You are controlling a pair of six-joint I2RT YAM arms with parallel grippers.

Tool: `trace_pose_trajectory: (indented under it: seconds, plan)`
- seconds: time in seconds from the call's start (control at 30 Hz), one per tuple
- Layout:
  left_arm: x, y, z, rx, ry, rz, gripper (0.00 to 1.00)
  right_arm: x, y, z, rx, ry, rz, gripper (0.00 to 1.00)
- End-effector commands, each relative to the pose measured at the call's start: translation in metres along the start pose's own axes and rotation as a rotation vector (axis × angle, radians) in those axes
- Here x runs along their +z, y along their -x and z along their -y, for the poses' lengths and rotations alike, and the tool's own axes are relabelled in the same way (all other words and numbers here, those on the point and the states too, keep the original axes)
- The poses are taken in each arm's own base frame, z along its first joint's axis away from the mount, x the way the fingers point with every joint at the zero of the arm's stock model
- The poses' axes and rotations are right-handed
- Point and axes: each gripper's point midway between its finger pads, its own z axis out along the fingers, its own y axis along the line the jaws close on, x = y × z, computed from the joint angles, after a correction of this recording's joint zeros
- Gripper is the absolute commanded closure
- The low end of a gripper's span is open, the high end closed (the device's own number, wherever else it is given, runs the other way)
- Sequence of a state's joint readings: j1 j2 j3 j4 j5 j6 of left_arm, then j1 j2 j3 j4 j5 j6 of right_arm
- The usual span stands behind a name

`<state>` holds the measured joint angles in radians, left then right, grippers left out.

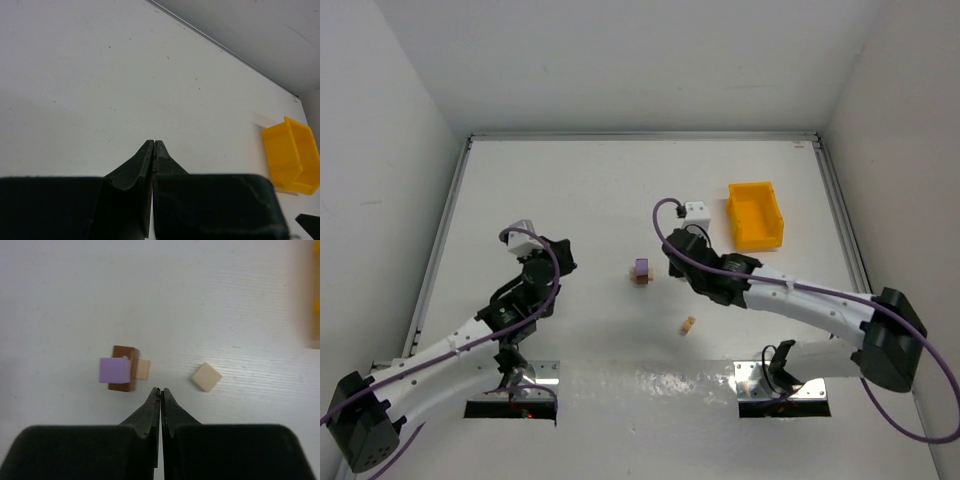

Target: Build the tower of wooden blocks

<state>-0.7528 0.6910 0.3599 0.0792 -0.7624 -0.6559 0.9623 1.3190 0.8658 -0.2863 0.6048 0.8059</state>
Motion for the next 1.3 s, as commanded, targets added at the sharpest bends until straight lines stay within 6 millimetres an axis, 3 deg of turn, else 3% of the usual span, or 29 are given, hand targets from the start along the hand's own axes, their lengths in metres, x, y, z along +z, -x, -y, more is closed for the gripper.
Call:
trace_pose_trajectory:
  seconds: [0.0,0.07,0.23,0.3,0.43,0.63,0.73,0.87,1.03,1.27]
  plan:
    - [0.002,0.005,0.0,0.009,0.012,0.03,1.0,-0.004,0.003,0.031,-0.08,-0.051,0.04,1.0]
    - [0.001,0.006,0.0,0.015,0.011,0.034,1.0,-0.004,-0.016,0.041,-0.11,-0.042,0.008,1.0]
    - [0.0,0.008,0.001,0.03,-0.021,0.052,1.0,0.006,-0.052,0.059,-0.117,-0.017,-0.081,0.85]
    - [0.0,0.008,0.001,0.038,-0.021,0.053,1.0,0.012,-0.053,0.064,-0.087,-0.005,-0.088,0.7]
    - [0.003,0.008,-0.005,0.078,0.021,0.062,1.0,0.021,-0.049,0.064,-0.048,0.03,-0.102,0.51]
    - [0.007,0.004,-0.007,0.111,0.047,0.05,1.0,0.039,-0.053,0.054,-0.031,0.047,-0.123,0.47]
    - [0.007,0.005,-0.006,0.114,0.05,0.047,1.0,0.049,-0.052,0.046,-0.101,0.088,-0.135,0.47]
    - [0.006,0.008,-0.008,0.107,0.05,0.056,1.0,0.055,-0.041,0.06,-0.208,0.063,-0.134,0.49]
    - [0.006,0.006,-0.008,0.107,0.044,0.058,1.0,0.052,-0.045,0.056,-0.405,0.264,-0.181,0.49]
    - [0.008,0.006,-0.009,0.116,0.059,0.054,1.0,0.047,-0.053,0.042,-0.498,0.448,-0.202,0.47]
